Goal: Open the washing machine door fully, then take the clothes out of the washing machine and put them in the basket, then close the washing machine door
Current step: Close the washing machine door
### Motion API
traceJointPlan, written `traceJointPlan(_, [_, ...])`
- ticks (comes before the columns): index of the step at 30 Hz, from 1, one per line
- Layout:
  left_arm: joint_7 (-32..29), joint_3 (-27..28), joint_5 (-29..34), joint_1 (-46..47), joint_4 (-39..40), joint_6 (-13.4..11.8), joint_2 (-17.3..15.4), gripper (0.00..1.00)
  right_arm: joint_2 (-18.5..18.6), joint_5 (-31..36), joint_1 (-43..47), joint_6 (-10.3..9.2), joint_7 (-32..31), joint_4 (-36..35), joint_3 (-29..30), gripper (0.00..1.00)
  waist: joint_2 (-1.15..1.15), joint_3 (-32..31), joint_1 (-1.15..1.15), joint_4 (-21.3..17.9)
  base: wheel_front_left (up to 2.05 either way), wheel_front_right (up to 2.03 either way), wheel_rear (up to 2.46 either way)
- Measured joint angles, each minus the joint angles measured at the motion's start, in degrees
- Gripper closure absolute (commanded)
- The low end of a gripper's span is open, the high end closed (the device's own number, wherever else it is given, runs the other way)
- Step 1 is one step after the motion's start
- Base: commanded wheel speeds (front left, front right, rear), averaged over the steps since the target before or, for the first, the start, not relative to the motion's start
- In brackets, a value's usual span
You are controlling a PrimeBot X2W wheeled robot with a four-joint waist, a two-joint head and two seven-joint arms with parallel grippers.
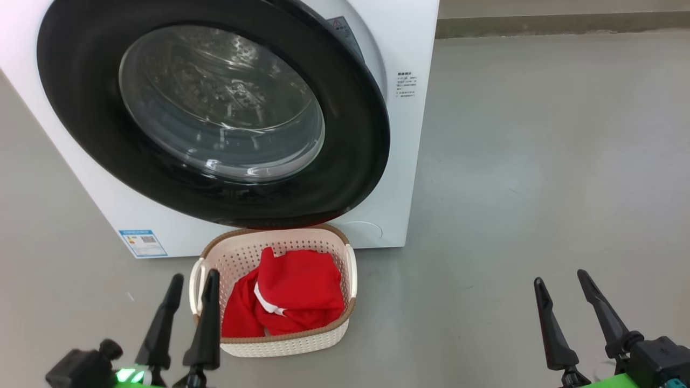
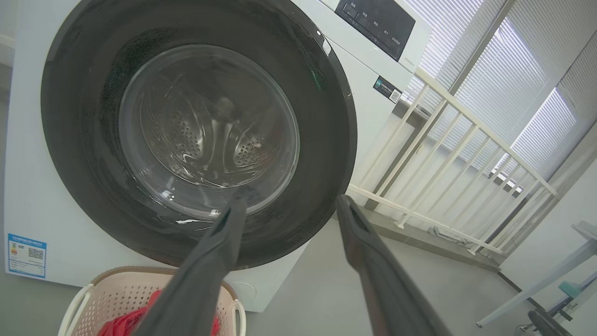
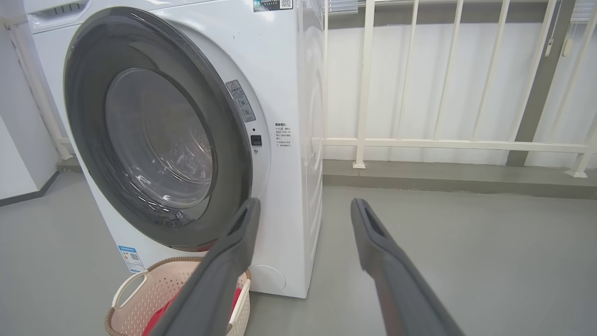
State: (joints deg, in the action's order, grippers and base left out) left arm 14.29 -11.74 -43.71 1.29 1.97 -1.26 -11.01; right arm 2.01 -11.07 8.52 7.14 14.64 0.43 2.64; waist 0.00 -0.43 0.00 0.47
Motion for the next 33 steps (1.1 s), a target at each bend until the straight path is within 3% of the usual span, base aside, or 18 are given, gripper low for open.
traceJointPlan(7, [0.2, 2.1, 12.6, -3.5, 1.9, -0.7, 0.0, 0.0, 0.0, 0.0, 0.7, 0.0, 0.0, -1.0, 0.5, 0.0, 0.0, 0.1, 0.0, -0.1, 0.0, 0.0, 0.0])
traceJointPlan(15, [0.3, 3.2, 22.7, -6.3, 2.0, -0.1, 1.6, 0.0, 0.0, 0.0, 0.8, 0.0, 0.0, -2.2, 1.6, 0.0, 0.0, -0.3, 0.0, 0.1, 0.0, 0.0, 0.0])
traceJointPlan(33, [0.3, 5.6, 28.0, -6.3, -0.1, 3.9, 5.1, 0.0, 0.0, 0.0, 0.8, 0.0, 0.0, -2.6, 1.5, 0.0, 0.0, 0.0, 0.0, 1.5, 0.0, 0.0, 0.0])
